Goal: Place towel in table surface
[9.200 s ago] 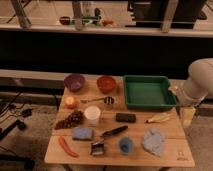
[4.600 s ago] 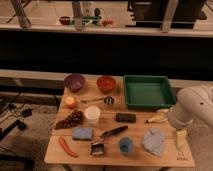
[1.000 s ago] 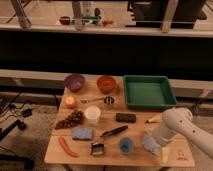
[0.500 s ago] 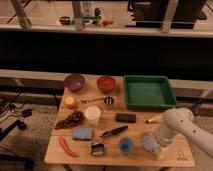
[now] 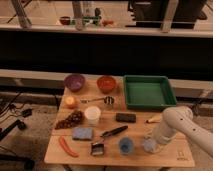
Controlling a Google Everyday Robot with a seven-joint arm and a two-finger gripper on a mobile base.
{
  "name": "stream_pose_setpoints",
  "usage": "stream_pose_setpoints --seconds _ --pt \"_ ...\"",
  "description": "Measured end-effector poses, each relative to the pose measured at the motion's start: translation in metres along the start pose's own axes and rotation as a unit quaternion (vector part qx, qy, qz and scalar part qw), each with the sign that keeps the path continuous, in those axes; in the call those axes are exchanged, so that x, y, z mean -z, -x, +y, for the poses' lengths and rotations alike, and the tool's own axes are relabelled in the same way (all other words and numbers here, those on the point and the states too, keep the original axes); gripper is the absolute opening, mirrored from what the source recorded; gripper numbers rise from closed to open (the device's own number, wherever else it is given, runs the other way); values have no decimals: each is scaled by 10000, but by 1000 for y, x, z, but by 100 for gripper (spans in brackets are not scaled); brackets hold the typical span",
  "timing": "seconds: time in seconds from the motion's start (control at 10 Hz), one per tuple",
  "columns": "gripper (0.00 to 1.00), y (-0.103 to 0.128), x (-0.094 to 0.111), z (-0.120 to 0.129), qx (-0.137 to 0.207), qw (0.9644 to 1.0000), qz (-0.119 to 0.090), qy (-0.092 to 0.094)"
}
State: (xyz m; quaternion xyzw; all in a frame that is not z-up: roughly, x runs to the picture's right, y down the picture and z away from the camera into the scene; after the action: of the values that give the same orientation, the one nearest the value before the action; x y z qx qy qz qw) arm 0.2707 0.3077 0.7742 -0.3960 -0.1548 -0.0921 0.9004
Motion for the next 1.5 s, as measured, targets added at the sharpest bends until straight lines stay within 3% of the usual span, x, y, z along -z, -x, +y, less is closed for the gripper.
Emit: stream_pose_setpoints --seconds 0.1,0.4,0.7,0.9,1.5 --pt "29 -3 0 6 -5 10000 50 84" --pt "5 2 3 4 92 10000 31 -5" --pt "5 14 22 2 293 9993 37 -228" --pt "5 20 45 1 387 9981 73 -472" --pt "5 26 98 0 429 9936 5 -1049"
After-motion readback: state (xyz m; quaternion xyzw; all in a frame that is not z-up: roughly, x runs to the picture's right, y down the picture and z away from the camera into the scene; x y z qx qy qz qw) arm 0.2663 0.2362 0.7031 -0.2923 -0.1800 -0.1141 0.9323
